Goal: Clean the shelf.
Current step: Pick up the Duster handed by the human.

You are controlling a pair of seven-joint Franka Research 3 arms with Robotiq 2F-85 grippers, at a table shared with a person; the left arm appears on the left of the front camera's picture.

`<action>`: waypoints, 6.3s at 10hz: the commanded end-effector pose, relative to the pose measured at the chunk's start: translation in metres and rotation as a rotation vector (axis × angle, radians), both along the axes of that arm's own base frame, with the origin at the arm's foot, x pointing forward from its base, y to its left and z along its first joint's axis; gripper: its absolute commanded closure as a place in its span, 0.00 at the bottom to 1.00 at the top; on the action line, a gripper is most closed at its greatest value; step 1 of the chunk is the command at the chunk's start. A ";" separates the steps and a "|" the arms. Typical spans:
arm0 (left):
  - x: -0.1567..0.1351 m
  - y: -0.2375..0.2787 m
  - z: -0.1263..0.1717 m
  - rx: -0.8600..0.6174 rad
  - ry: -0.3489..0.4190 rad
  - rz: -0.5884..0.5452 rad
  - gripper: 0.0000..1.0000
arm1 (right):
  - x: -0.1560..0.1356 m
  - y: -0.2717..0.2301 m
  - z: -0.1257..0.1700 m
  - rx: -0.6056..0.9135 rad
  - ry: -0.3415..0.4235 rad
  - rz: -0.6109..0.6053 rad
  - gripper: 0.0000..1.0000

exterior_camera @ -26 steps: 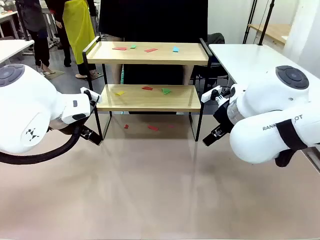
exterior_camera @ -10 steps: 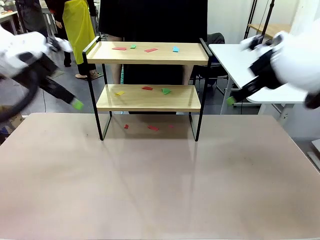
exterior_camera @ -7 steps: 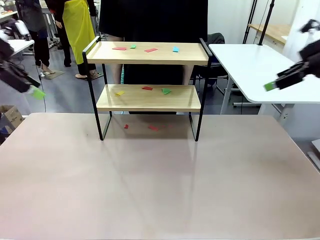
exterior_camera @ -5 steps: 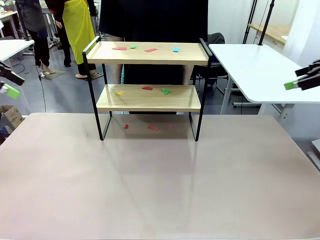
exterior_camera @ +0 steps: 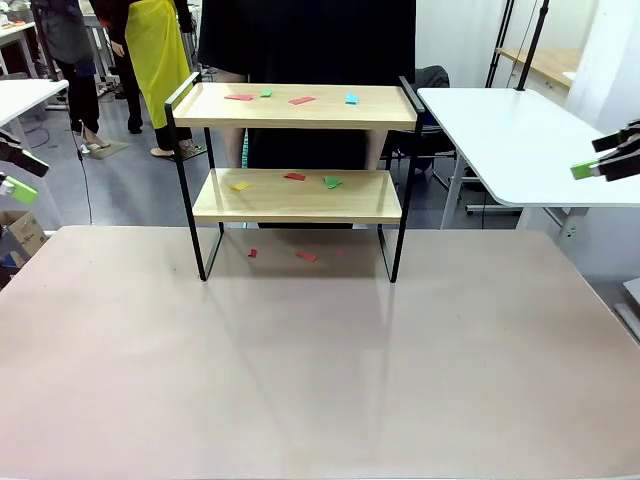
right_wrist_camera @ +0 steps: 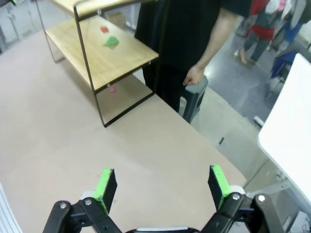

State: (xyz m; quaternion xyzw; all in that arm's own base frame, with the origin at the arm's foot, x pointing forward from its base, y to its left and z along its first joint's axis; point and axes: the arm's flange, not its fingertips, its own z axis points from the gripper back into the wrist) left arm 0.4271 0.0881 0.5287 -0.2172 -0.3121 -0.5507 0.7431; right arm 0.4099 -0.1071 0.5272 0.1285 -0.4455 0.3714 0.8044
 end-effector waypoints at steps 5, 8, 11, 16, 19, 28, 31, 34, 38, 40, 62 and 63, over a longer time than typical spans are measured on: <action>0.055 0.134 -0.059 -0.462 -0.059 -0.266 0.00 | 0.054 -0.130 -0.055 0.396 -0.105 0.257 0.00; 0.077 0.161 -0.085 -0.583 -0.133 -0.245 0.00 | 0.069 -0.157 -0.088 0.489 -0.170 0.223 0.00; 0.099 0.170 -0.107 -0.622 -0.128 -0.264 0.00 | 0.082 -0.163 -0.113 0.553 -0.197 0.202 0.00; 0.110 0.164 -0.128 -0.635 -0.127 -0.264 0.00 | 0.086 -0.160 -0.122 0.570 -0.208 0.183 0.00; 0.116 0.161 -0.134 -0.613 -0.140 -0.268 0.00 | 0.090 -0.160 -0.128 0.576 -0.192 0.175 0.00; 0.114 0.156 -0.136 -0.613 -0.110 -0.263 0.00 | 0.086 -0.161 -0.134 0.585 -0.162 0.183 0.00; 0.114 0.156 -0.136 -0.613 -0.110 -0.263 0.00 | 0.086 -0.161 -0.134 0.585 -0.162 0.183 0.00; 0.114 0.156 -0.136 -0.613 -0.110 -0.263 0.00 | 0.086 -0.161 -0.134 0.585 -0.162 0.183 0.00; 0.114 0.156 -0.136 -0.613 -0.110 -0.263 0.00 | 0.086 -0.161 -0.134 0.585 -0.162 0.183 0.00; 0.114 0.156 -0.136 -0.613 -0.110 -0.263 0.00 | 0.086 -0.161 -0.134 0.585 -0.162 0.183 0.00; 0.065 -0.077 0.068 0.152 0.074 0.477 0.00 | 0.086 -0.161 -0.134 0.585 -0.162 0.183 0.00; 0.057 -0.097 0.061 0.209 0.112 0.599 0.00 | 0.086 -0.161 -0.134 0.585 -0.162 0.183 0.00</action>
